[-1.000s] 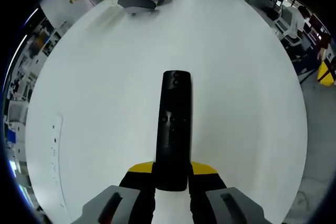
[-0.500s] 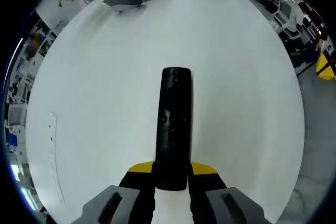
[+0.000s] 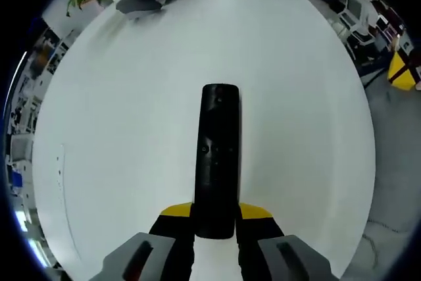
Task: Press the specified remote control buttons in sequence, fully releasing each button before pressing the next.
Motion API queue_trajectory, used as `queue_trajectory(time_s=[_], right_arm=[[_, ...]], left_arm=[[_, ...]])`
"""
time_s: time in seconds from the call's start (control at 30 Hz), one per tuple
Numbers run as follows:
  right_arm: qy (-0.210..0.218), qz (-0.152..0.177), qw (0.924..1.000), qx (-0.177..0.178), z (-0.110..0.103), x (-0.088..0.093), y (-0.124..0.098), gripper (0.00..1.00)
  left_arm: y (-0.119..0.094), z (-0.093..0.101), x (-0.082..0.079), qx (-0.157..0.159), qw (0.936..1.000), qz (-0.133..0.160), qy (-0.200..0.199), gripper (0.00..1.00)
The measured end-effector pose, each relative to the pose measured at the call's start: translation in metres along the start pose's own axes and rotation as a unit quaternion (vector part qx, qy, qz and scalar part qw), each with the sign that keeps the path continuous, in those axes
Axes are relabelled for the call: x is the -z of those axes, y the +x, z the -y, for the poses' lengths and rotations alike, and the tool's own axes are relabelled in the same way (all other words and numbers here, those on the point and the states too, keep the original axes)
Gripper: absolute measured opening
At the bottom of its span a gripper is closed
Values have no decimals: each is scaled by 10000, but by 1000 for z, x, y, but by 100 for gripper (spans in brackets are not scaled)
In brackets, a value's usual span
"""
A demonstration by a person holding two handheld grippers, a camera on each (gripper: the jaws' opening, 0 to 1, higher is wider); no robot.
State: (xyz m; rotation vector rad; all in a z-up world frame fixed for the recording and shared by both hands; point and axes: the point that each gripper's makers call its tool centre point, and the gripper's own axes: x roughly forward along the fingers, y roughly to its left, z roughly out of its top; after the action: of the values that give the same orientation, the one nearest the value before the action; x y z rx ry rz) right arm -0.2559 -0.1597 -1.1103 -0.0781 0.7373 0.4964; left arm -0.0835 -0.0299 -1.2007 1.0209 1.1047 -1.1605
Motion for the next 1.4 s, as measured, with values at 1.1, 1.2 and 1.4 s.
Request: queue_trajectory(time_s=[1.1, 1.2, 1.4], right_arm=[[-201, -450, 9953, 839, 21, 16, 2, 0], [-254, -480, 9943, 914, 24, 17, 1, 0], [-193, -554, 9922, 1100, 34, 22, -2, 0]], left_arm=[[-6, 91, 16, 52, 9995, -98, 308, 23], [-6, 96, 17, 56, 9994, -131, 300, 23], [-7, 107, 18, 55, 9993, -228, 285, 23]])
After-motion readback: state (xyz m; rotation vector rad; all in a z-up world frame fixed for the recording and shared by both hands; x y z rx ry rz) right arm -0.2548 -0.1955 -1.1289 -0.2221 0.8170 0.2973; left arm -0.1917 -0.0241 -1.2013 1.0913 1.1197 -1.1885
